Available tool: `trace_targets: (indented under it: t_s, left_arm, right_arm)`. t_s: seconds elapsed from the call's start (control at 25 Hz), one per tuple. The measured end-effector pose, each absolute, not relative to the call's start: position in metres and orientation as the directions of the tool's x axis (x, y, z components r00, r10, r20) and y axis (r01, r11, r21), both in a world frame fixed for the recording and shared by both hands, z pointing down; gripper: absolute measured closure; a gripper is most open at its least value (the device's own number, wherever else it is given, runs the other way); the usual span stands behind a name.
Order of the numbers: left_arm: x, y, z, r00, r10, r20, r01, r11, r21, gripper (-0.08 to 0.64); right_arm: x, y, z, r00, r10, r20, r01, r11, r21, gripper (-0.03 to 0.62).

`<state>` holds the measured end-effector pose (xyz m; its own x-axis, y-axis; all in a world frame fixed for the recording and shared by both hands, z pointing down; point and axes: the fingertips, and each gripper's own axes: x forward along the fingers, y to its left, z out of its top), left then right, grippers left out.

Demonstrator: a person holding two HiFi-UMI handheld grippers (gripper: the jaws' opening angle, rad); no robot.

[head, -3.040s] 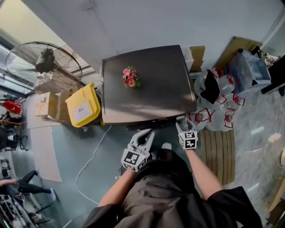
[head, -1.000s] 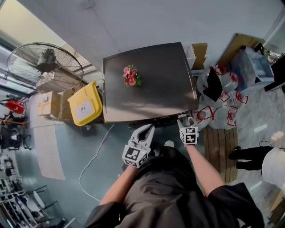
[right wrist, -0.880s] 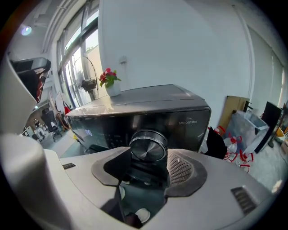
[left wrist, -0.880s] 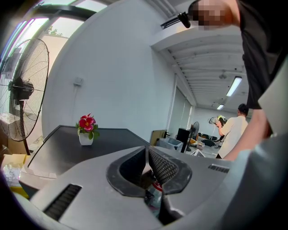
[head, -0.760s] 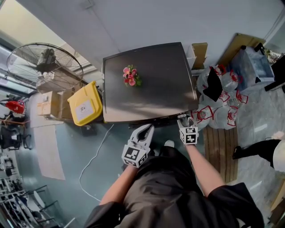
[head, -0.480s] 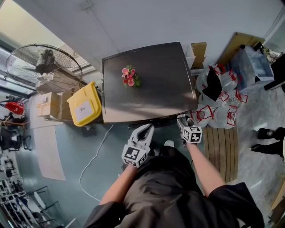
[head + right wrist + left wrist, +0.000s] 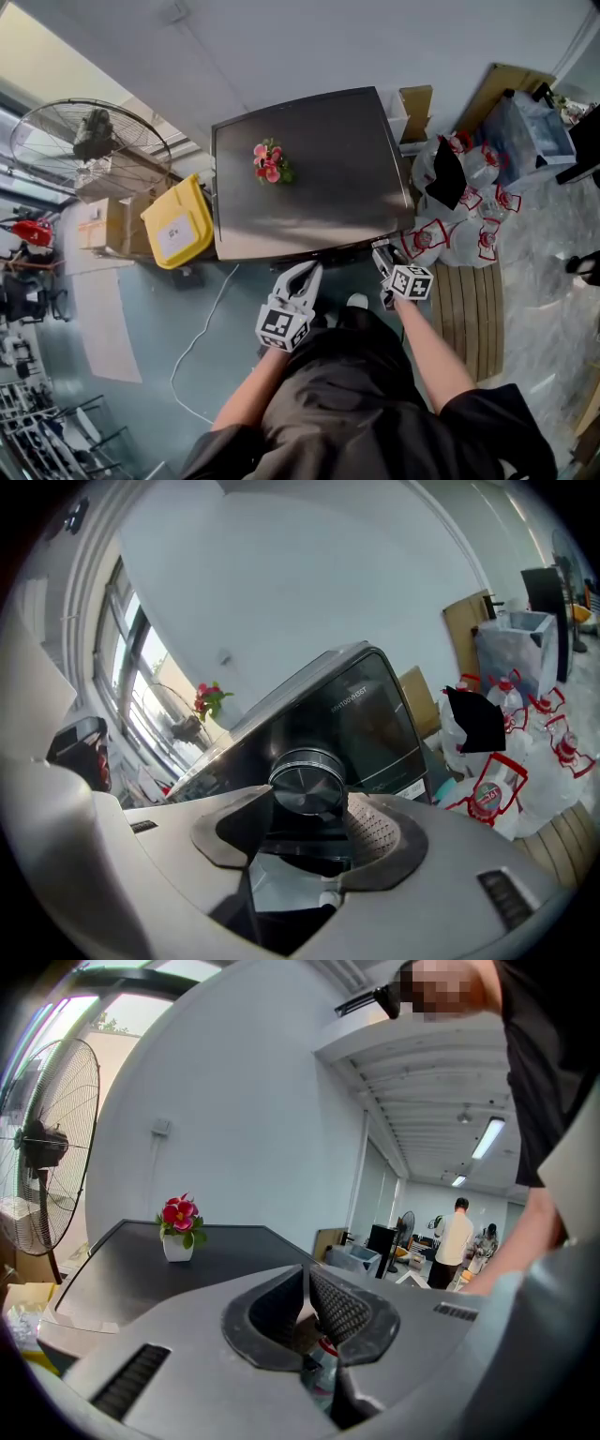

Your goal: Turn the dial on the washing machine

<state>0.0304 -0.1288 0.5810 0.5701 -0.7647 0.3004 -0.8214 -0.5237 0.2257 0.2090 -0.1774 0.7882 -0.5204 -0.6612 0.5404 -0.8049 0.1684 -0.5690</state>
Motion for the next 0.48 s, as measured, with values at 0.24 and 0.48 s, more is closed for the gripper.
trace_targets:
  t_s: [0.24, 0.48]
  left_arm:
    - [0.03, -0.128, 0.581, 0.571, -0.763, 0.303, -0.821, -0.526, 0.221, 0.538]
    - [0.03, -0.127, 0.583, 0.568, -0.765, 0.303, -0.823, -0.522, 0.225, 0.538]
  right_arm:
    - [0.204, -0.175, 0.781, -0.476, -0.661, 0.58, -0.878, 0.317, -0.359, 0.367]
    - [0.193, -0.167, 0.787, -0.356, -0.643, 0.678, -0.905, 0.419, -0.078, 0.35]
